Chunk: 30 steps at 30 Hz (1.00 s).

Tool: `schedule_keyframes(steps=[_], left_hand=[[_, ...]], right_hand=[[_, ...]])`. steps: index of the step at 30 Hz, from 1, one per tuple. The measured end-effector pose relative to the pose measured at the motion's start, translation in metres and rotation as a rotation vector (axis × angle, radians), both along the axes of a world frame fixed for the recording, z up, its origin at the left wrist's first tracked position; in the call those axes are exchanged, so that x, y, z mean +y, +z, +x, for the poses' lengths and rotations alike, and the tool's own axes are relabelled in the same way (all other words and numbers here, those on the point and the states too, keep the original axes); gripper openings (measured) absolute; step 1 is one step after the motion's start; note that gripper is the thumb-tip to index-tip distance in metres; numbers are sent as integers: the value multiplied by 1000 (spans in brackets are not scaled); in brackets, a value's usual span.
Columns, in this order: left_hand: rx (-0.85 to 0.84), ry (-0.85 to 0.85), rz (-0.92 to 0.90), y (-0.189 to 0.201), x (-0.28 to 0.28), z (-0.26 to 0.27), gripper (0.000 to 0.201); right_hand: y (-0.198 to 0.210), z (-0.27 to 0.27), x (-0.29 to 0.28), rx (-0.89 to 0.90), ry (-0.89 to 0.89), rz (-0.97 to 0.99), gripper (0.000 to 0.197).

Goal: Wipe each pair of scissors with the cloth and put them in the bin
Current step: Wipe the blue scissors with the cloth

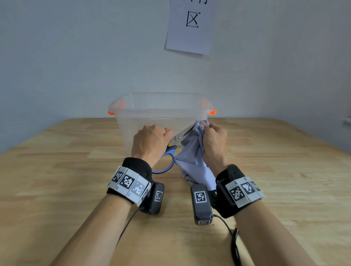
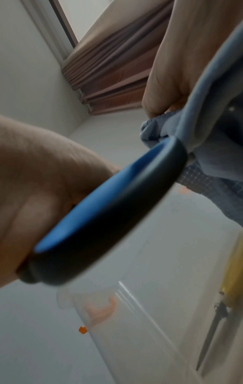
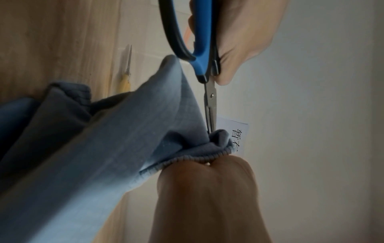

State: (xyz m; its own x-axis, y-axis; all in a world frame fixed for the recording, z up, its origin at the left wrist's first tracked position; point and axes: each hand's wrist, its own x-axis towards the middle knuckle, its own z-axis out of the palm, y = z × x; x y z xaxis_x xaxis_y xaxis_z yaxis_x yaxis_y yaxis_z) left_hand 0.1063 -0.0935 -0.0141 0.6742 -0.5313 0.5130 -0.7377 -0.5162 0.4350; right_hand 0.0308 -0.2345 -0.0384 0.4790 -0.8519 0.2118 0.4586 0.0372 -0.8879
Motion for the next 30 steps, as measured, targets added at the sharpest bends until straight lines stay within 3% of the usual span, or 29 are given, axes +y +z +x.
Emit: schedule_keyframes(steps=[6,10,16,22,30], left_hand=[[18,34,-44,4,6,3,55],[62,70,-172,6,7,6,58],[171,23,-313,2,4,8,64],[220,-22,-324,0,2,14,68],[269,-18,-353,4,2,9,66]], right_hand=[[4,-5,-5,-36,49,55,37],[3,-5,-3,-43,151,36,28],[-9,2,7,199,372,-159,18],[-2,-5,16,282,541,-307,34],[0,-14,22,365,721,-384,36]])
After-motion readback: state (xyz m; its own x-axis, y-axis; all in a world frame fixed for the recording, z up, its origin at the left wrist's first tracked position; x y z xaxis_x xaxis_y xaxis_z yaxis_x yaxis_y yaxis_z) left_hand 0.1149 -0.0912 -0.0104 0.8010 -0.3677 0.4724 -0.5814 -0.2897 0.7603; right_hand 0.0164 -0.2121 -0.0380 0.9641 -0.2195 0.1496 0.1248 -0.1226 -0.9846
